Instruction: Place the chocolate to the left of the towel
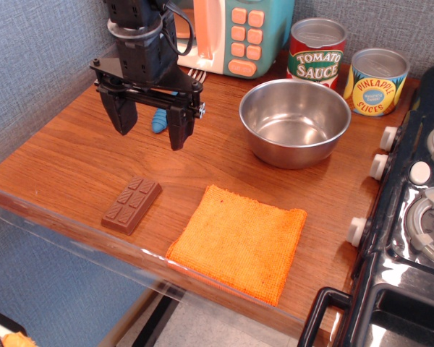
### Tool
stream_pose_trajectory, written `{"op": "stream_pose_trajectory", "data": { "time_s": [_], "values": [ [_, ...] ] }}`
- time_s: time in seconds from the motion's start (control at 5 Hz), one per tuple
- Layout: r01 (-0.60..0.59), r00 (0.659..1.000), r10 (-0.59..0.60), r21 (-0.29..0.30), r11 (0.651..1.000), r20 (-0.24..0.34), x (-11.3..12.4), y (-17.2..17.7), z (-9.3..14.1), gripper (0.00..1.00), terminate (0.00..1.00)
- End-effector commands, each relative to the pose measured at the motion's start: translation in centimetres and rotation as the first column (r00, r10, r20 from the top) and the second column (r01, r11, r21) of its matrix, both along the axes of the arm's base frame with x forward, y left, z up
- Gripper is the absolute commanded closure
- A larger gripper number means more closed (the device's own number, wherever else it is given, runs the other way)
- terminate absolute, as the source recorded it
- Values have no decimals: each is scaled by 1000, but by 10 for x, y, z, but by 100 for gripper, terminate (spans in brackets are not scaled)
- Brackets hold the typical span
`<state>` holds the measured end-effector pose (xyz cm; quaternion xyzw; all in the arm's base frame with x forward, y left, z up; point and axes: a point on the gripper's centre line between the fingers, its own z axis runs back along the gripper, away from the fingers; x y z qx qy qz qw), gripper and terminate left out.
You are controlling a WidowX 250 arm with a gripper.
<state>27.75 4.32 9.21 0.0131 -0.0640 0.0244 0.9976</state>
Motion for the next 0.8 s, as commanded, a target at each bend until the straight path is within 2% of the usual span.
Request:
{"op": "stream_pose_trajectory", "data": {
  "time_s": [0.0, 0.4, 0.6],
  "values": [
    [-2, 999, 2, 9, 1000, 41, 1, 8, 16, 0, 0],
    [-2, 999, 2, 9, 1000, 41, 1, 8, 16, 0, 0],
    [-2, 999, 2, 9, 1000, 41, 1, 8, 16, 0, 100]
  ]
}}
